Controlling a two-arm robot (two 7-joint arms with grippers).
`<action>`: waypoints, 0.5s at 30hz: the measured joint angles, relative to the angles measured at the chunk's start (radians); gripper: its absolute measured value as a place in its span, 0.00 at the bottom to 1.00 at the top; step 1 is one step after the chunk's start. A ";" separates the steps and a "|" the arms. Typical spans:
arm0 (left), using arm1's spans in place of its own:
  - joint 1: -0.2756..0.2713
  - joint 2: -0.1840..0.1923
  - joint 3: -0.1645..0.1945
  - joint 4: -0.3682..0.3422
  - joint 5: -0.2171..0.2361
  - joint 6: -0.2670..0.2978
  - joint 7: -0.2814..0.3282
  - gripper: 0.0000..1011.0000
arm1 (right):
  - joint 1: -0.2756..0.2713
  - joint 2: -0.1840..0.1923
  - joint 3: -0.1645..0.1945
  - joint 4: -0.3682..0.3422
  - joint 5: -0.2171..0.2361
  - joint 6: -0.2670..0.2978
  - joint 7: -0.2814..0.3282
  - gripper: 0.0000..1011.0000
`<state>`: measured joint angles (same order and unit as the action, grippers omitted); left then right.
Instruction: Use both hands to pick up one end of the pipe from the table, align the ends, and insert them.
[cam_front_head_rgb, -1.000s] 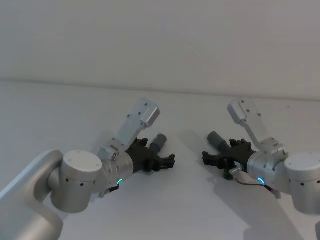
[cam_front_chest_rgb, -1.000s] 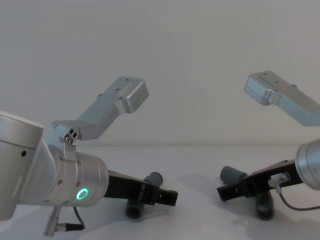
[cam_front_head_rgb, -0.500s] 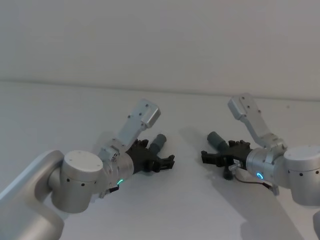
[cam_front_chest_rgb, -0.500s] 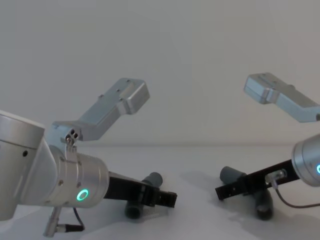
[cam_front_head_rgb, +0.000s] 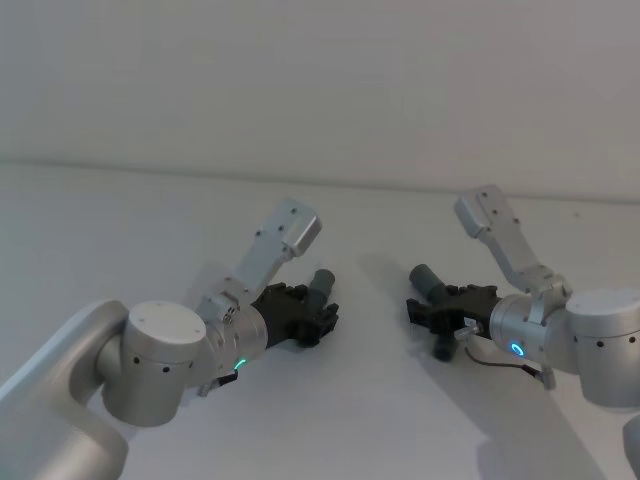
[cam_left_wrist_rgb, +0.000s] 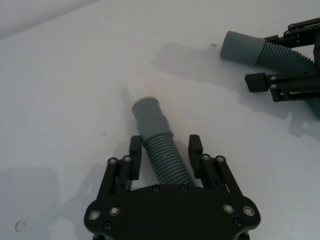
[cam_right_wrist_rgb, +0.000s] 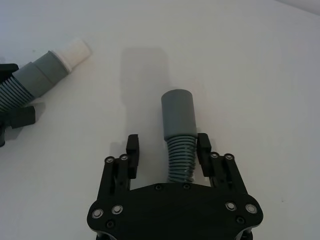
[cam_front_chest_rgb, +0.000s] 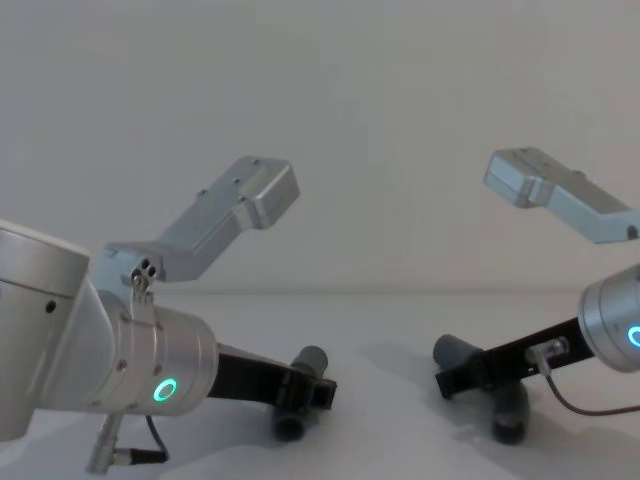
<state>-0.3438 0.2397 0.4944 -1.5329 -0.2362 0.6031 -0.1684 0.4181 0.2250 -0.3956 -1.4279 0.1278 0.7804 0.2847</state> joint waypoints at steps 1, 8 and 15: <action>0.000 0.000 0.000 0.000 0.000 0.000 0.000 0.53 | 0.001 0.000 0.000 0.001 0.000 0.001 0.000 0.65; 0.000 -0.001 0.000 0.000 0.001 0.001 0.000 0.35 | 0.002 -0.001 0.001 0.003 0.001 0.005 0.000 0.44; 0.000 -0.001 0.000 0.000 0.001 0.001 0.000 0.33 | 0.002 -0.002 0.002 0.004 0.001 0.007 0.000 0.25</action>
<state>-0.3437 0.2390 0.4941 -1.5333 -0.2349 0.6042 -0.1683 0.4204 0.2233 -0.3932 -1.4236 0.1289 0.7874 0.2849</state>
